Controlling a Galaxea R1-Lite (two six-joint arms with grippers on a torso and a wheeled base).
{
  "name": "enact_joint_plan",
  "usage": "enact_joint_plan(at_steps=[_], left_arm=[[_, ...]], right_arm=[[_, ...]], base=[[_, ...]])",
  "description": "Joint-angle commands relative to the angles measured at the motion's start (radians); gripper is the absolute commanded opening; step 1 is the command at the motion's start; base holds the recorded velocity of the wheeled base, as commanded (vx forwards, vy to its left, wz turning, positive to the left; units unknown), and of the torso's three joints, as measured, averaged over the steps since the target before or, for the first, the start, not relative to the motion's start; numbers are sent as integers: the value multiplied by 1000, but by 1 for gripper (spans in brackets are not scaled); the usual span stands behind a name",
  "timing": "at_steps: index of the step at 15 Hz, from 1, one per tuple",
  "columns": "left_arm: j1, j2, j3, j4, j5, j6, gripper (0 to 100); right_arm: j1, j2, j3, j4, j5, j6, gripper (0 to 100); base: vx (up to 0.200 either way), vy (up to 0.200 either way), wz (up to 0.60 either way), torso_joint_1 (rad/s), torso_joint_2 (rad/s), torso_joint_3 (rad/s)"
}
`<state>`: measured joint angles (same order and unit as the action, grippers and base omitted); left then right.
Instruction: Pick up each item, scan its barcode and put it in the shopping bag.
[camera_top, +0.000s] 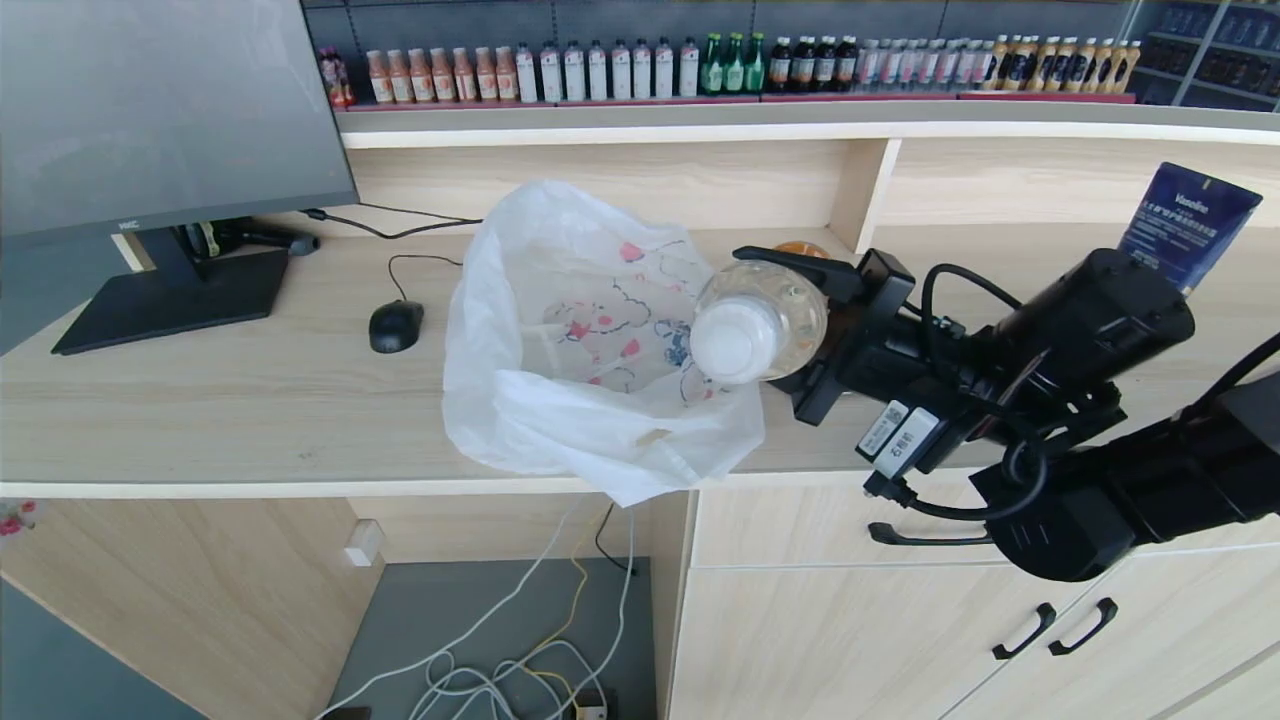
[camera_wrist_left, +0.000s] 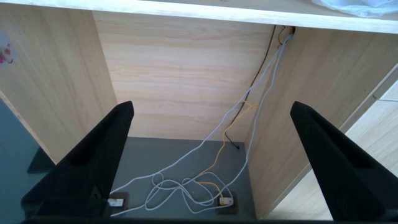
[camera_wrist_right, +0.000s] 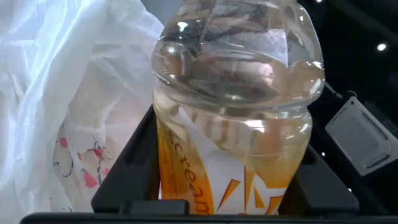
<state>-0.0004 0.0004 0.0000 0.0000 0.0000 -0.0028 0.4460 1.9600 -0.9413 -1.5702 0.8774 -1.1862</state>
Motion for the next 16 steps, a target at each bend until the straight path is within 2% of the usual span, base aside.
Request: enact_joint_plan(at_steps=[1,16], left_arm=[[0,0,0,0,0,0,100],[-1,0,0,0,0,0,100]], right_arm=[[-7,11,7,-1,3,-13,0],[-59,51,1,-1,3,-66,0]], base=[[0,0,0,0,0,0],[0,0,0,0,0,0]])
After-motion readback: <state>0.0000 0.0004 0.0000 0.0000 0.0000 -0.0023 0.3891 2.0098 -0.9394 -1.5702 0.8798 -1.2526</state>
